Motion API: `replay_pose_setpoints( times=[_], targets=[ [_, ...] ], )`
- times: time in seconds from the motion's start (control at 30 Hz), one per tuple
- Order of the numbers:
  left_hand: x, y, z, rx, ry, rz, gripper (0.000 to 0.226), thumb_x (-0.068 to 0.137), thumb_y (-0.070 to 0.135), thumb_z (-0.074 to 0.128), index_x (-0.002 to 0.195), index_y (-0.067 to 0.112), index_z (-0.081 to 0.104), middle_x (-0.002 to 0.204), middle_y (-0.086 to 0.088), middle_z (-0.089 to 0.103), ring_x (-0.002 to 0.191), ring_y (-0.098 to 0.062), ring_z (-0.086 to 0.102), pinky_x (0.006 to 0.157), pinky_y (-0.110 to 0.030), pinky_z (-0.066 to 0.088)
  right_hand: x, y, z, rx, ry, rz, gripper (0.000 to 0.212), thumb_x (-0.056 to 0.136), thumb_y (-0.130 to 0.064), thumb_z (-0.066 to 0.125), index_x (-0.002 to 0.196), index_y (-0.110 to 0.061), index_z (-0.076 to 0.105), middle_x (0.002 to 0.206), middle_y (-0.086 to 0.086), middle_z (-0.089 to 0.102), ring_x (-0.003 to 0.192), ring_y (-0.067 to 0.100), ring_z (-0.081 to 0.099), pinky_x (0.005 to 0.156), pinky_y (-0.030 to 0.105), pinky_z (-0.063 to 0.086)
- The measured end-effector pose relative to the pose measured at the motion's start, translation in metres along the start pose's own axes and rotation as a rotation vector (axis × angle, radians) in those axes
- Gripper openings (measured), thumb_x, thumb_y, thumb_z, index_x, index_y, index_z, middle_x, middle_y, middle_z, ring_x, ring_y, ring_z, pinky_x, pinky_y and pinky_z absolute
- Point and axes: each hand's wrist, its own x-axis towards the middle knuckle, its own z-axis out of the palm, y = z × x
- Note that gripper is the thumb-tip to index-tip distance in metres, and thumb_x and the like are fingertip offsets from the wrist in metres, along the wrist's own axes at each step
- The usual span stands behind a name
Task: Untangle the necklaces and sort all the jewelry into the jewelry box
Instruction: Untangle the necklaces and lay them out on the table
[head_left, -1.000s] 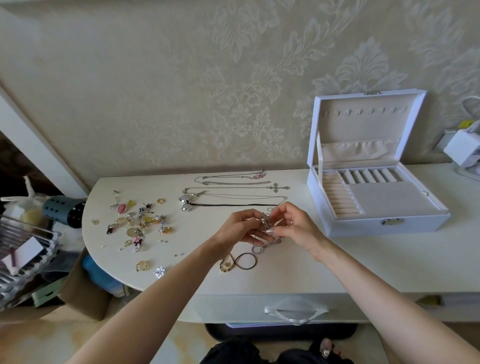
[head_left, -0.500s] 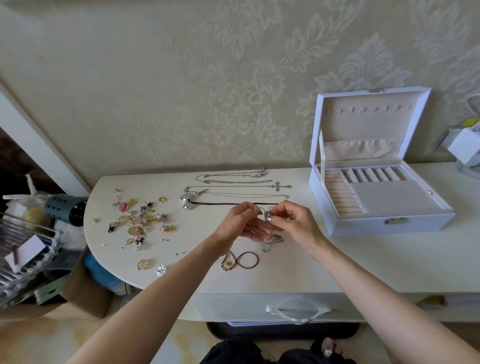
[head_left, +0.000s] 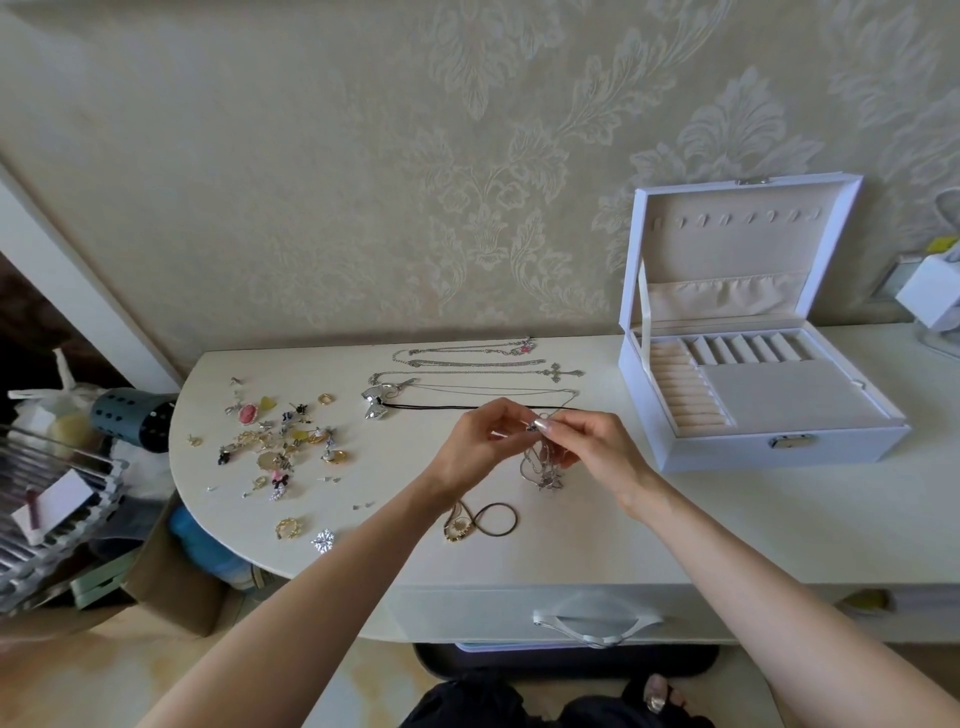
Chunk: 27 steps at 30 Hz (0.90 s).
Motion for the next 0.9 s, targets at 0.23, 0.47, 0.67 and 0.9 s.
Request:
replay_pose_setpoints(
  times=[0.23,0.47,0.67,0.9],
  targets=[
    [0.0009,-0.0011,-0.0018,-0.063,-0.015,-0.026,0.004,0.085,0.011,0.067,0.082,0.01,0.064,0.088,-0.008,0.07,0.089,-0.019,0.066,0.093,-0.036,0.048,-0.0023,-0.001,-0.0003,0.019,0.026,0.011,0.021,0.091,-0.015,0.059,0.076,-0.002,0.066,0.06,0.002,0.06,0.056,0.01,0.053,0.057,0.02,0.044],
    [0.001,0.0015,-0.0045,-0.119,0.033,-0.026,0.008,0.084,0.012,0.068,0.079,0.009,0.062,0.08,-0.003,0.065,0.078,-0.01,0.057,0.077,-0.019,0.044,-0.0035,-0.0007,-0.0011,0.038,0.029,0.041,0.013,0.09,-0.013,0.059,0.082,-0.005,0.066,0.07,0.01,0.064,0.061,0.016,0.057,0.057,0.025,0.044],
    [0.0011,0.0056,-0.0045,-0.125,0.021,-0.037,0.012,0.083,0.01,0.068,0.076,0.01,0.059,0.074,-0.002,0.06,0.069,-0.005,0.055,0.068,-0.013,0.043,-0.0047,-0.0019,0.0006,0.048,-0.058,0.006,0.012,0.08,-0.009,0.068,0.091,-0.007,0.065,0.084,-0.001,0.066,0.077,0.003,0.06,0.071,0.011,0.046],
    [0.0005,0.0063,-0.0073,-0.143,-0.048,-0.058,0.012,0.089,0.013,0.062,0.08,0.011,0.053,0.076,-0.003,0.064,0.073,-0.009,0.06,0.07,-0.017,0.043,-0.0007,-0.0042,-0.0001,0.056,-0.033,-0.006,0.004,0.083,-0.004,0.066,0.082,-0.006,0.062,0.08,0.008,0.066,0.079,0.011,0.064,0.077,0.021,0.049]
  ],
)
